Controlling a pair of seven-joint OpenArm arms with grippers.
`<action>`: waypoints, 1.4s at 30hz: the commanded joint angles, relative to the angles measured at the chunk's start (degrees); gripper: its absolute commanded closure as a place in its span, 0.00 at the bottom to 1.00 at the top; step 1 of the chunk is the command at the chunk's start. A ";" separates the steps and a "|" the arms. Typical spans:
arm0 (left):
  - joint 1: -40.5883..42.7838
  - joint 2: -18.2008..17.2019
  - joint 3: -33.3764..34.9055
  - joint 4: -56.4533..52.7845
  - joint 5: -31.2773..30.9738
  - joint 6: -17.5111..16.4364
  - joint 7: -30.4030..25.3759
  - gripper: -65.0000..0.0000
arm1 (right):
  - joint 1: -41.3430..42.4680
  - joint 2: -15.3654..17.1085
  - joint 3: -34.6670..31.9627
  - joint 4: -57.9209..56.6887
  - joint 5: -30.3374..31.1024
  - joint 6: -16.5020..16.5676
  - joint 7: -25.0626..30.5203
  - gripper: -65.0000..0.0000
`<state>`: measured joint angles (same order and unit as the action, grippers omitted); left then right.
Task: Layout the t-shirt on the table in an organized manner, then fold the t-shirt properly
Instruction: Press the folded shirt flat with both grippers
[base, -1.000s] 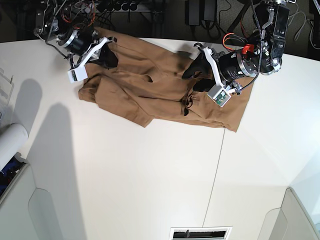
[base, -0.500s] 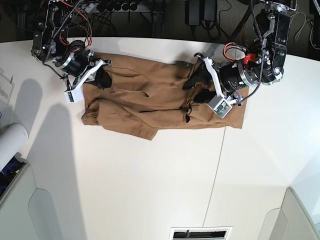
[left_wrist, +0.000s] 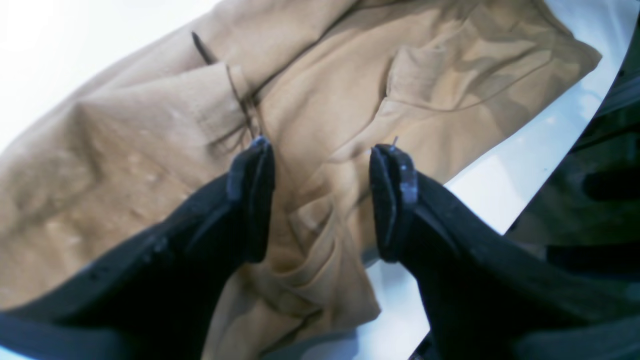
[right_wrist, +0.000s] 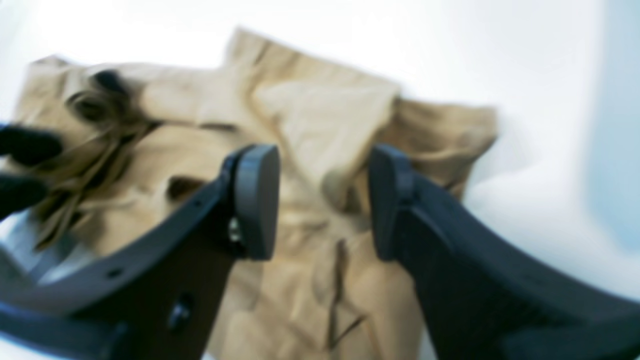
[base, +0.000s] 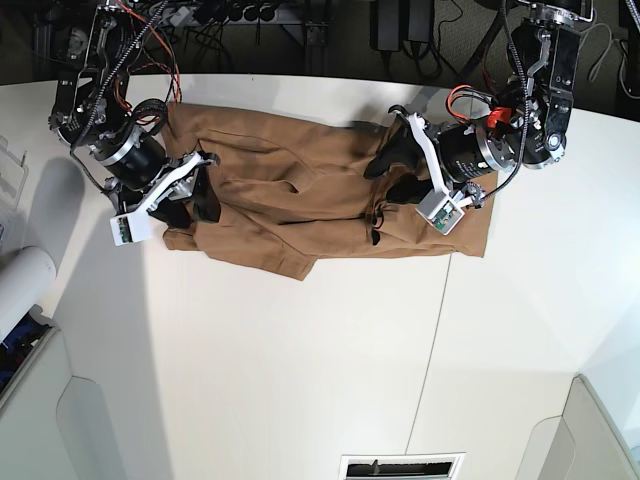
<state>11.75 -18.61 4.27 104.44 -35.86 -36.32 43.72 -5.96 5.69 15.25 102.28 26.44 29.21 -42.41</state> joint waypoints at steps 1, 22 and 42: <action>-0.44 -0.26 -0.11 0.55 -1.86 -0.35 -1.01 0.49 | 1.27 0.31 0.11 0.35 -0.31 -0.72 1.92 0.55; -3.08 11.37 12.92 -8.70 8.02 2.47 -4.35 0.49 | 8.17 -2.29 0.09 -12.81 2.05 1.03 2.38 0.87; -9.68 12.09 12.92 -21.44 11.23 2.49 -4.96 0.49 | 1.11 -2.82 0.11 -4.28 10.45 3.67 -4.92 1.00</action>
<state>2.22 -6.31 17.26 83.11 -27.46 -35.38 36.53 -5.48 2.68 15.25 96.90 35.68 32.21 -48.34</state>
